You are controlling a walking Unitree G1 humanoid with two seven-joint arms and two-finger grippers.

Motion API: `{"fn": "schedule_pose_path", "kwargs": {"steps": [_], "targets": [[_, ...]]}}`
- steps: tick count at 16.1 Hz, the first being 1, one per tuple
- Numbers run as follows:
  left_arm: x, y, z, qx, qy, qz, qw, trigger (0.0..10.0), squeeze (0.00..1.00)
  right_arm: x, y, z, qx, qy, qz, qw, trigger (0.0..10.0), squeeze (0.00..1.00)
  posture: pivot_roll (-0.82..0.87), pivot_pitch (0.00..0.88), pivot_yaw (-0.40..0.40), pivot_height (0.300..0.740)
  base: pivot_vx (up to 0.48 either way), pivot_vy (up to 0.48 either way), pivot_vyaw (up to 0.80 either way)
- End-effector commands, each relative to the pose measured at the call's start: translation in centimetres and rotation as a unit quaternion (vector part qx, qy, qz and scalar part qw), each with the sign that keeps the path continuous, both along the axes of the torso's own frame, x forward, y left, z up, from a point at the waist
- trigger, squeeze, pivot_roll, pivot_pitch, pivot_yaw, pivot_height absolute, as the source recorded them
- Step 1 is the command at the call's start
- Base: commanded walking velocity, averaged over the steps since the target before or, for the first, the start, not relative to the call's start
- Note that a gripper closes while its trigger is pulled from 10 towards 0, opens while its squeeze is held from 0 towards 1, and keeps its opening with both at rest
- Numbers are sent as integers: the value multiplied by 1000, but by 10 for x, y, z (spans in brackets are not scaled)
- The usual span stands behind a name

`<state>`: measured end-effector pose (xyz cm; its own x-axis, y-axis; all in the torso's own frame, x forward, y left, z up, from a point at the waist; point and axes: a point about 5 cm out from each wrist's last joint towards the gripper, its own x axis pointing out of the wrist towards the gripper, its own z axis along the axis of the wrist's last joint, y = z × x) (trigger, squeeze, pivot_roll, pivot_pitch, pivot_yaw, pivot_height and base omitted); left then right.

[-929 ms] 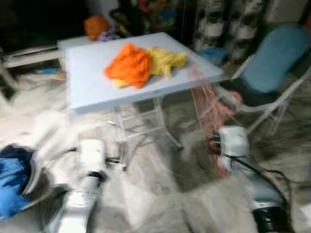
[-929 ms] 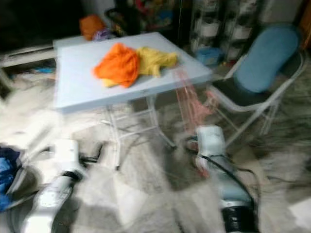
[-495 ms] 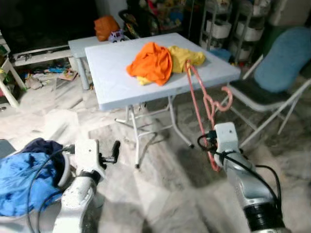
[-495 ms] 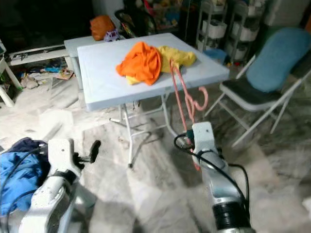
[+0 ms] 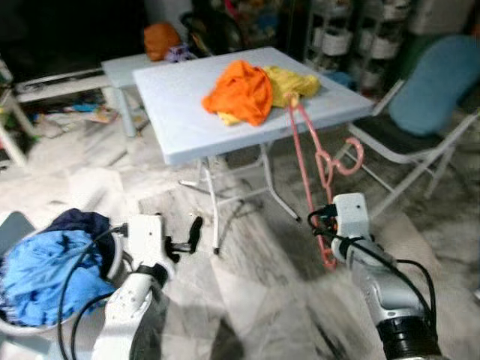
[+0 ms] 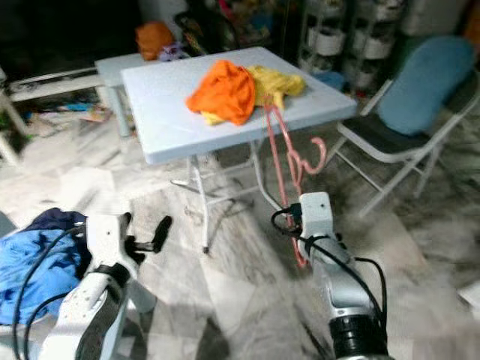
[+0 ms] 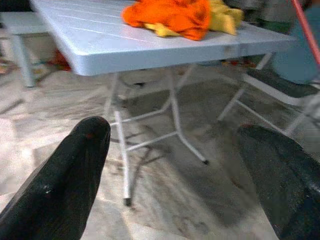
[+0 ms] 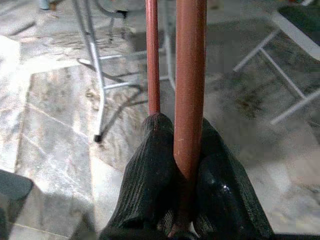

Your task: Hang hanger

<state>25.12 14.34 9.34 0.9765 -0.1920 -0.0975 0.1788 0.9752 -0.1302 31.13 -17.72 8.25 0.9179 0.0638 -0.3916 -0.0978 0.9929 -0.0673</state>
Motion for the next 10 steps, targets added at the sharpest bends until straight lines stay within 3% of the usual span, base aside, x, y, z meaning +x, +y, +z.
{"fn": "schedule_pose_path", "kwargs": {"steps": [1, 2, 4, 7, 10], "targets": [[1, 2, 5, 1, -11, 1, 1000, 10000, 0, 5, 0, 10, 0, -16, -2, 1000, 10000, 0, -10, 0, 23, 740, 326, 0, 0], [1, 2, 5, 0, -11, 0, 1000, 10000, 0, 5, 0, 10, 0, -16, -1, 1000, 10000, 0, -10, 0, 23, 740, 319, 0, 0], [1, 2, 5, -3, -12, -1, 1000, 10000, 0, 4, 1, 9, 1, -15, 0, 1000, 10000, 0, -11, 0, 22, 740, 330, 126, -800], [1, 1, 5, -5, -13, -2, 1000, 10000, 0, 5, 1, 9, 2, -12, -1, 1000, 10000, 0, -11, 0, 22, 740, 349, 315, 0], [1, 1, 5, -6, -12, -2, 1000, 10000, 0, 4, 0, 8, 1, -10, -1, 1000, 10000, 0, -14, 0, 24, 740, 340, 339, -800]]}}
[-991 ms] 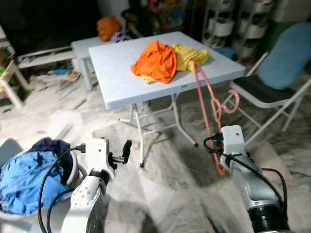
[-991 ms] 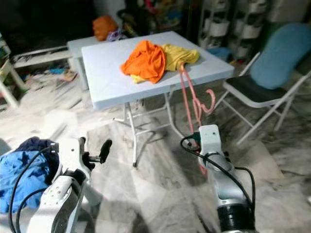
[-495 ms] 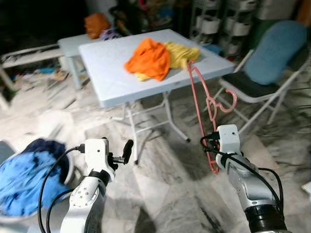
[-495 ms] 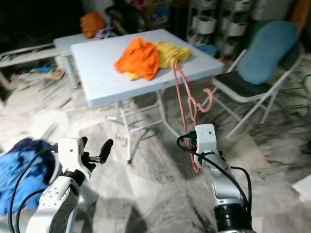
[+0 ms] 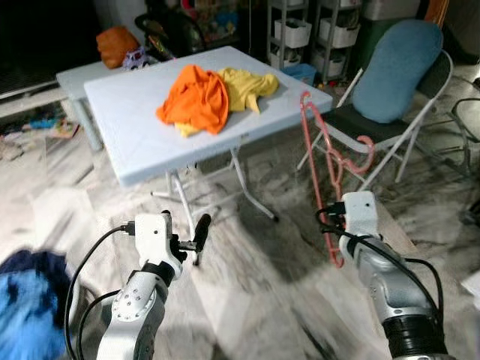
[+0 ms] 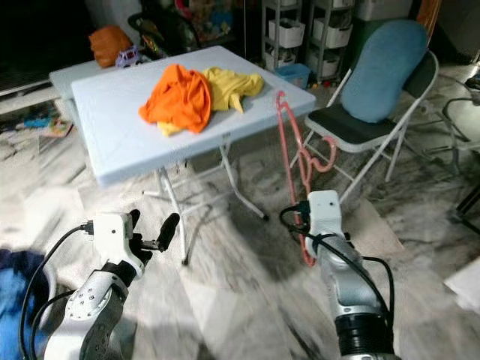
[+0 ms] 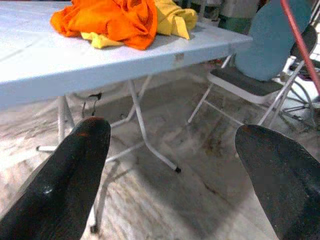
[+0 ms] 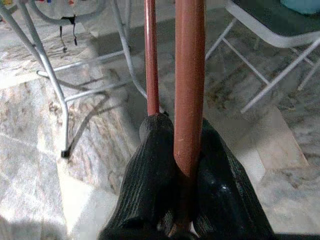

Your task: Hang hanger

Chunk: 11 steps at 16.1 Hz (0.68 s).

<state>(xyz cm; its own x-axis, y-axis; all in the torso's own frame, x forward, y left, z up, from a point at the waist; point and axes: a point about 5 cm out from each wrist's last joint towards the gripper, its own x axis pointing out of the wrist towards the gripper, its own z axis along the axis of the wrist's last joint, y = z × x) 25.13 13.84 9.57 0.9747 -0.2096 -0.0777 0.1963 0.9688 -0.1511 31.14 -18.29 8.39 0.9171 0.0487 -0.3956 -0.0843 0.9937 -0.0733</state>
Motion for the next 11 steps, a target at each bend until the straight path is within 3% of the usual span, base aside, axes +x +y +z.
{"fn": "schedule_pose_path", "kwargs": {"steps": [1, 7, 8, 11], "targets": [[1, 6, 3, 7, -5, 6, 1000, 10000, 0, 4, 6, 7, 4, -12, 6, 1000, 10000, 0, -14, 0, 24, 740, 337, 341, 0], [1, 6, 2, 8, -2, 4, 1000, 10000, 0, 4, 7, 6, 6, -9, 3, 1000, 10000, 0, -11, 0, 27, 740, 322, 357, 0], [1, 6, 1, 10, 2, 5, 1000, 10000, 0, 4, 7, 6, 7, -9, 3, 1000, 10000, 0, -11, 0, 27, 740, 285, 304, -800], [1, 1, -1, 13, 7, -3, 1000, 10000, 0, 4, 7, 5, 8, -7, 1, 1000, 10000, 0, -10, 0, 26, 740, 0, 0, 0]]}}
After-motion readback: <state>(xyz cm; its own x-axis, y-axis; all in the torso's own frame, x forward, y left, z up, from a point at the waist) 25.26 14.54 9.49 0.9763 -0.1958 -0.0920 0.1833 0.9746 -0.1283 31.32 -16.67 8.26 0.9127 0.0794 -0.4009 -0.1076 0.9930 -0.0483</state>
